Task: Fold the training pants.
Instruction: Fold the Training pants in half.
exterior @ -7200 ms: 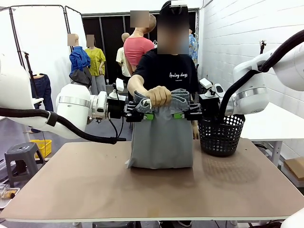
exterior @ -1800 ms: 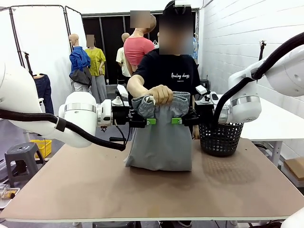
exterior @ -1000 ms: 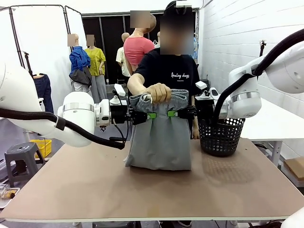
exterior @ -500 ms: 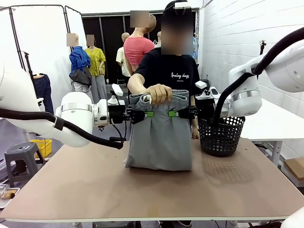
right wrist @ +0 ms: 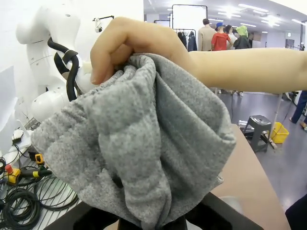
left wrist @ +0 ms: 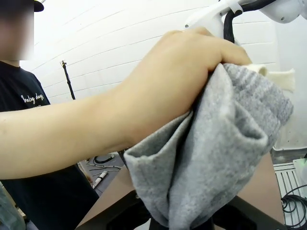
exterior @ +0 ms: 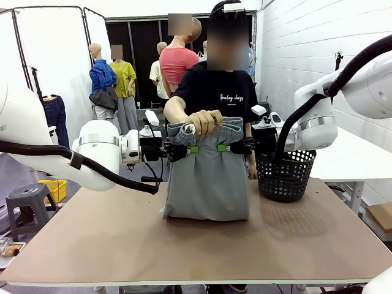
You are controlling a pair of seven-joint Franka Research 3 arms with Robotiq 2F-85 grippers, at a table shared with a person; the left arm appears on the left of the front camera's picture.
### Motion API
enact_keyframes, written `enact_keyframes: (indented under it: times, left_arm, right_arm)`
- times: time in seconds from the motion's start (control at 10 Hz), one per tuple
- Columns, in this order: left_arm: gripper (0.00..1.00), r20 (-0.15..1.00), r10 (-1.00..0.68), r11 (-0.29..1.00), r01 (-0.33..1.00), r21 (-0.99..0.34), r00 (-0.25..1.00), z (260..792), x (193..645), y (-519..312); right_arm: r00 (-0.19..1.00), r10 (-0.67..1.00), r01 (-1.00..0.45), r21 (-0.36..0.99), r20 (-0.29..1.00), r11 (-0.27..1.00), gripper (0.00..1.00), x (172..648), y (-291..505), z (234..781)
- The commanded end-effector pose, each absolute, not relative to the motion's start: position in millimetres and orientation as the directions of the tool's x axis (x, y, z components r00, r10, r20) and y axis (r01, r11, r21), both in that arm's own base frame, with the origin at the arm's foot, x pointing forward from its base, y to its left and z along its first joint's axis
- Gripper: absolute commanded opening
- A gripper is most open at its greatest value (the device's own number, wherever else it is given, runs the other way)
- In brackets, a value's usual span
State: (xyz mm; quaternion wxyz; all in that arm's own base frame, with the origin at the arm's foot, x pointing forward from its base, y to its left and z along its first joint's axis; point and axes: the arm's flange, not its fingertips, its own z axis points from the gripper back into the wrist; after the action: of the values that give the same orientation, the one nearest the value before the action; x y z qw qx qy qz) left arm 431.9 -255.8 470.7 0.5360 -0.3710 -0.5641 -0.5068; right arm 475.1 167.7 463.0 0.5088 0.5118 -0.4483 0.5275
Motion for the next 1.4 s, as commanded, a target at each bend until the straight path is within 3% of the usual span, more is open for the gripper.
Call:
enact_keyframes:
  times: [0.0,1.3]
  left_arm:
    - [0.00,0.981,-0.120,0.223,0.958,0.179,-0.155,475.0,431.9,-255.1]
    - [0.00,0.981,-0.120,0.223,0.958,0.179,-0.155,475.0,431.9,-255.1]
  right_arm:
    - [0.041,0.073,-0.995,0.047,0.996,-0.083,0.00,474.7,168.0,464.5]
    - [0.041,0.073,-0.995,0.047,0.996,-0.083,0.00,474.7,168.0,464.5]
